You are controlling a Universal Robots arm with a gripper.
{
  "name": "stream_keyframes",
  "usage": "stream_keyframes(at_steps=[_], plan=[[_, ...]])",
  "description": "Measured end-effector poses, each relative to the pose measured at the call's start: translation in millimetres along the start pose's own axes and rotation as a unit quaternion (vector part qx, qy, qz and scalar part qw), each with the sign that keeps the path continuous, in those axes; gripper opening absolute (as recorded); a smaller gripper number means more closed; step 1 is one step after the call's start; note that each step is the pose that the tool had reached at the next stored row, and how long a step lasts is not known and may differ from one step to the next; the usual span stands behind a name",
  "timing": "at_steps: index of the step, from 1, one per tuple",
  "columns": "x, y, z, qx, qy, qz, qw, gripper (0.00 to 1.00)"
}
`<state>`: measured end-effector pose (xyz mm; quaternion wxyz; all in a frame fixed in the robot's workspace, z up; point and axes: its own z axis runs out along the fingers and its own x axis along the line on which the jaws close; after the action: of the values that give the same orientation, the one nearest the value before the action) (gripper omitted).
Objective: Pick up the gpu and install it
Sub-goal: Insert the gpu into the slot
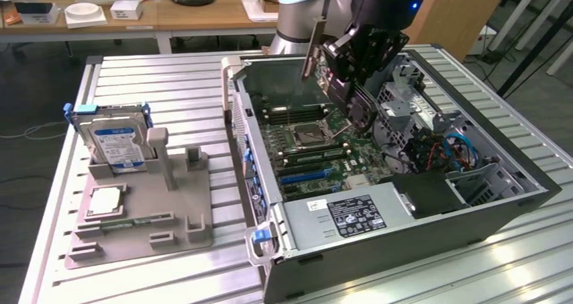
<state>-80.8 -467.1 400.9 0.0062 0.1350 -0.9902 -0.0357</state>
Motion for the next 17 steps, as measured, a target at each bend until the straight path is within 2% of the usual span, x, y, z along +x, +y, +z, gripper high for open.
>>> stream_keyframes(at_steps=[17], plan=[[-2.9,-0.8,-0.1,0.0001,0.0029,-0.040,0.9992,0.26]])
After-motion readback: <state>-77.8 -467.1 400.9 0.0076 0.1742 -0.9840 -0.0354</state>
